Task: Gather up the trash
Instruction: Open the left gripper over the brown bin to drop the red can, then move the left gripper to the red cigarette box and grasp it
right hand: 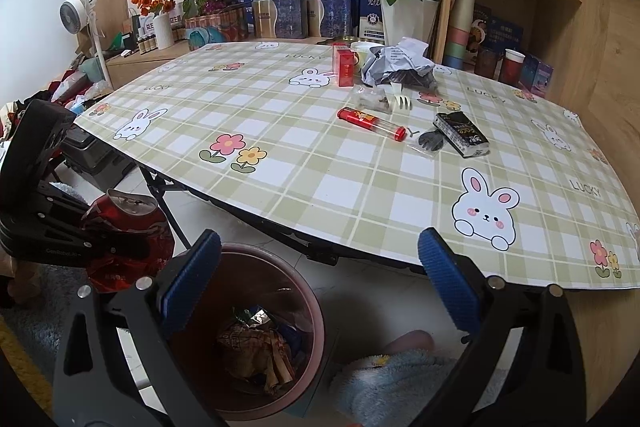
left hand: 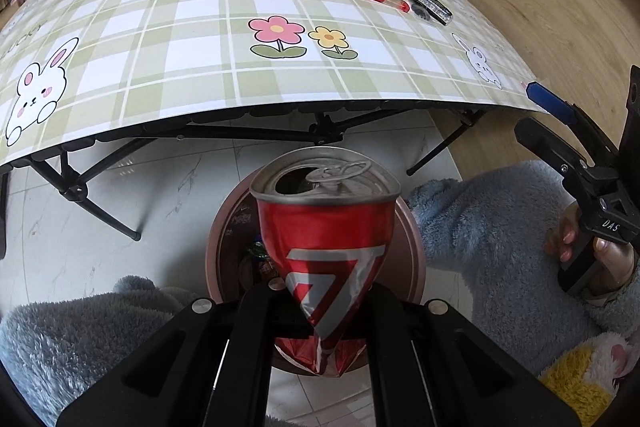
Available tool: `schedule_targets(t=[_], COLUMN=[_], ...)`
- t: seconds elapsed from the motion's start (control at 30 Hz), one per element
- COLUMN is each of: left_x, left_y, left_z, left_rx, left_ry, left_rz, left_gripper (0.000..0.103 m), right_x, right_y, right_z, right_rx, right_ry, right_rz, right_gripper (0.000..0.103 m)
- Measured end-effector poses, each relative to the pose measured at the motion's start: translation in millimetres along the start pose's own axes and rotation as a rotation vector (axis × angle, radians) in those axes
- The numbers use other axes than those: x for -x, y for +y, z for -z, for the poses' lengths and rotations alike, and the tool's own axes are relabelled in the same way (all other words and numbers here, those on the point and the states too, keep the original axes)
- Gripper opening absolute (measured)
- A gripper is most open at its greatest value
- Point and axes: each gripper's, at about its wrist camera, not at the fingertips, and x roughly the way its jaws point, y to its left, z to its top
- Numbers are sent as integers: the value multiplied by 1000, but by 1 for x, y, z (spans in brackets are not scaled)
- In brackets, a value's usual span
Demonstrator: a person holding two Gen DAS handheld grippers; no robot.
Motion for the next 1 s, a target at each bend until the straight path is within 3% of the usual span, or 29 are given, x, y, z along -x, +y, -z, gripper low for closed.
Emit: schedule_targets(t=[0.1,0.17,0.23,0.33,0.73,1.0], left_x=[0,1,6,15,60,70], left_y=[0,0,-1,-3,18,30], left_z=[0,0,-1,-2,-1,-1], left_rx=[0,0,-2,-7,111,174], left_ry=[-1,-5,-30,-78,-324,-377], left_rz=[0,10,13,2,-86,-115], left_gripper=[6,21,63,72,89,91], right_x=[-1,-2,-2,-2,-3,-3], right_y=[0,0,0,1,0,0], right_z=[0,0,0,0,1,0], right_rx=[1,1,1,2,1,0], right_ry=[3,3,5,5,7,6], right_rz=[-1,-1,1,1,1,1], right_gripper=[97,97,97,97,97,97])
